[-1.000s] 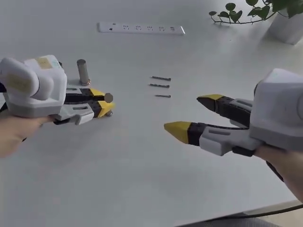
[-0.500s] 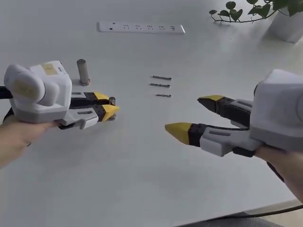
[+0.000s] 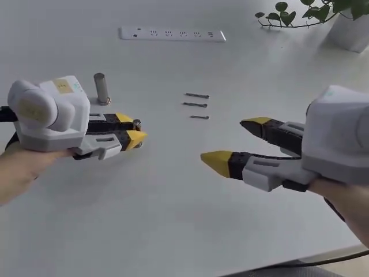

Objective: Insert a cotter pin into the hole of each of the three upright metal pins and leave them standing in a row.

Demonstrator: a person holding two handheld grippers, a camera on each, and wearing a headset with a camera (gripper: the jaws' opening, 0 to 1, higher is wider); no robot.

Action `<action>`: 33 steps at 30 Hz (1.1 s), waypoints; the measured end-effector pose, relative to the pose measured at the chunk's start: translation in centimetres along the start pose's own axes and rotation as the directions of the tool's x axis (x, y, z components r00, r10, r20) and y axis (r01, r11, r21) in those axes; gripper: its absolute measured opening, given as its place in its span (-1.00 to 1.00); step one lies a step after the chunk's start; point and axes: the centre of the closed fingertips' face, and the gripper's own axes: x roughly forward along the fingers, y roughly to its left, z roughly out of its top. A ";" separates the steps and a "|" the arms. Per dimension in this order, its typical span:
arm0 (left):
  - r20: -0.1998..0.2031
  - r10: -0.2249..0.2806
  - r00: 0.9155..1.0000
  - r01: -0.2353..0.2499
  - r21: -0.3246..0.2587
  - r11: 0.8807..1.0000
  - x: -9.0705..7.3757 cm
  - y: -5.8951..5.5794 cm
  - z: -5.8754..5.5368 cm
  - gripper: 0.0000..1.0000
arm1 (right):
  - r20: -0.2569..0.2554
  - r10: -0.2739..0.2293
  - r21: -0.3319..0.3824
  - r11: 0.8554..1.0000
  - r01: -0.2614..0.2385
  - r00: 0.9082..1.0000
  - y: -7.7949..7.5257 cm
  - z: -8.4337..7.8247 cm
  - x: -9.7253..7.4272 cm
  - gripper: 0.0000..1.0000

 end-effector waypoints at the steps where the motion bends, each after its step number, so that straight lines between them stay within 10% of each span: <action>1: 0.000 0.001 1.000 -0.001 0.000 1.000 0.0 0.0 0.0 -0.76 | 0.000 -0.003 0.001 1.000 0.003 1.000 -0.1 0.0 0.0 0.14; 20: 0.043 0.066 0.997 -0.063 -0.058 0.996 -1.9 0.4 1.7 -0.31 | -0.019 0.010 -0.008 1.000 -0.011 1.000 -1.3 0.6 0.4 0.09; 33: 0.038 0.153 0.988 -0.147 -0.125 0.981 -4.9 -0.3 1.6 -0.06 | -0.146 0.018 -0.128 0.991 -0.037 0.989 -3.6 -0.5 2.6 -0.14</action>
